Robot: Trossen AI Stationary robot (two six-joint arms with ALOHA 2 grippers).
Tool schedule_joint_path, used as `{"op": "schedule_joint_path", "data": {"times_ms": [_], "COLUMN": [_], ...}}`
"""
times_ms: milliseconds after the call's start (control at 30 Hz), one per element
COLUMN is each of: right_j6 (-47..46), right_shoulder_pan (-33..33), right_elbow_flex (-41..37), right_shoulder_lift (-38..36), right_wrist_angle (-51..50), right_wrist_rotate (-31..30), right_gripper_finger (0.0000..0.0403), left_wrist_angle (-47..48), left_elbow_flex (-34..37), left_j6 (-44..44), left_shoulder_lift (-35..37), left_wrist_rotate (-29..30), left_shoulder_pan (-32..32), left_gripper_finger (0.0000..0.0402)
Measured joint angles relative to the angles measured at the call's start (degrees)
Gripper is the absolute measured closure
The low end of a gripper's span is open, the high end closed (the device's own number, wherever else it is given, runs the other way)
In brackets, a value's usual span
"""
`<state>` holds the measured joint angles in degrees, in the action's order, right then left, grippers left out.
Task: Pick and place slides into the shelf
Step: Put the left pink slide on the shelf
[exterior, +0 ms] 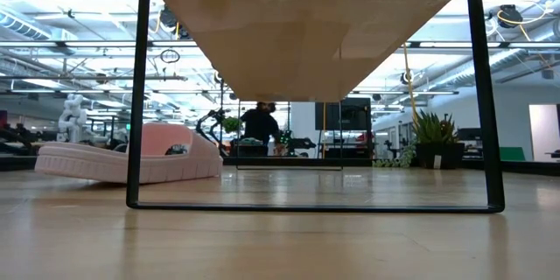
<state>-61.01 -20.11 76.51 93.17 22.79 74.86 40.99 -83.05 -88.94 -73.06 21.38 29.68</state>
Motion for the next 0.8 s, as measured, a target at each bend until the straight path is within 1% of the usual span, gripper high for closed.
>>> {"op": "schedule_joint_path", "data": {"times_ms": [267,400,533,600,800], "right_j6": [-5.7,-5.7,-6.1,-6.7,-7.3], "right_shoulder_pan": [-4.3,-6.5,-8.6,-9.5,-11.1], "right_elbow_flex": [0.0,0.0,0.0,0.0,0.0], "right_shoulder_lift": [-0.2,-2.2,-5.8,-8.2,-16.8], "right_wrist_angle": [12.8,13.5,13.9,13.7,12.2], "right_wrist_rotate": [-0.1,0.2,0.3,1.7,1.7], "right_gripper_finger": [0.0207,0.0206,0.0206,0.0206,0.0206], "left_wrist_angle": [-0.4,-0.8,-1.2,-2.4,-8.3], "left_elbow_flex": [0.0,0.0,0.0,0.0,0.0], "left_j6": [-3.5,-7.9,-12.7,-14.5,-15.1], "left_shoulder_lift": [-1.1,-3.4,-6.4,-8.0,-11.8], "left_wrist_rotate": [8.8,11.5,14.0,14.5,16.0], "left_shoulder_pan": [3.1,4.1,4.2,4.2,4.2], "left_gripper_finger": [0.0387,0.0387,0.0387,0.0387,0.0387]}}
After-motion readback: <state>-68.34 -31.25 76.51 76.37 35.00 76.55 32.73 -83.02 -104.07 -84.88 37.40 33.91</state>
